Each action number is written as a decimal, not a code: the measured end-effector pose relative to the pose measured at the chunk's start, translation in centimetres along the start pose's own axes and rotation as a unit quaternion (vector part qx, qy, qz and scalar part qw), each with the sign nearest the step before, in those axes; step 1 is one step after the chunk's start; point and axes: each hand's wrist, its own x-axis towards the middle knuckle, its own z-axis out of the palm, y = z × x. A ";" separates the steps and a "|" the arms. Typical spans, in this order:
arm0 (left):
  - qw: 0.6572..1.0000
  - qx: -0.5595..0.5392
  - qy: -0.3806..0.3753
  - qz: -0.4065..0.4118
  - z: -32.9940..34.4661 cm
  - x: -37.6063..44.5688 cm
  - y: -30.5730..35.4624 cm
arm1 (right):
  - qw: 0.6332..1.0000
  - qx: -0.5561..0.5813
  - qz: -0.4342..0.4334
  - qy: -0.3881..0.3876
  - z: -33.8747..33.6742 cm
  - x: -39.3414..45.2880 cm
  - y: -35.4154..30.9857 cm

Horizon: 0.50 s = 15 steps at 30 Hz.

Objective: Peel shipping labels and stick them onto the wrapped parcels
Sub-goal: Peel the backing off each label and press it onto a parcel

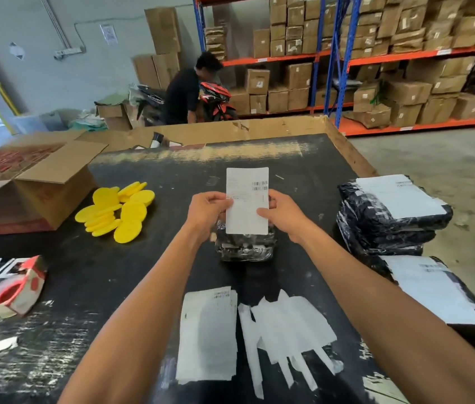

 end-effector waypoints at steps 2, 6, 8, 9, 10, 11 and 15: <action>1.000 -0.001 -0.005 -0.008 -0.2 1.0 -0.3 | 1.000 -0.008 0.008 0.006 0.5 0.6 -0.1; 0.999 -0.003 -0.026 -0.026 -0.2 2.8 -1.6 | 0.999 -0.037 0.016 0.028 1.1 1.7 0.4; 0.999 -0.005 -0.028 -0.035 0.0 3.3 -2.1 | 0.997 -0.061 0.017 0.039 1.3 2.1 0.9; 0.999 -0.004 -0.027 -0.039 0.1 3.6 -2.4 | 0.996 -0.072 0.017 0.041 1.4 2.1 1.0; 0.999 0.000 -0.029 -0.042 0.1 3.9 -2.6 | 0.996 -0.080 0.016 0.045 1.4 2.3 1.1; 0.999 0.006 -0.029 -0.044 0.1 4.1 -2.9 | 0.995 -0.087 0.015 0.046 1.5 2.3 1.2; 0.997 0.062 -0.033 -0.030 0.1 4.7 -4.0 | 0.990 -0.128 -0.003 0.057 1.7 2.4 1.3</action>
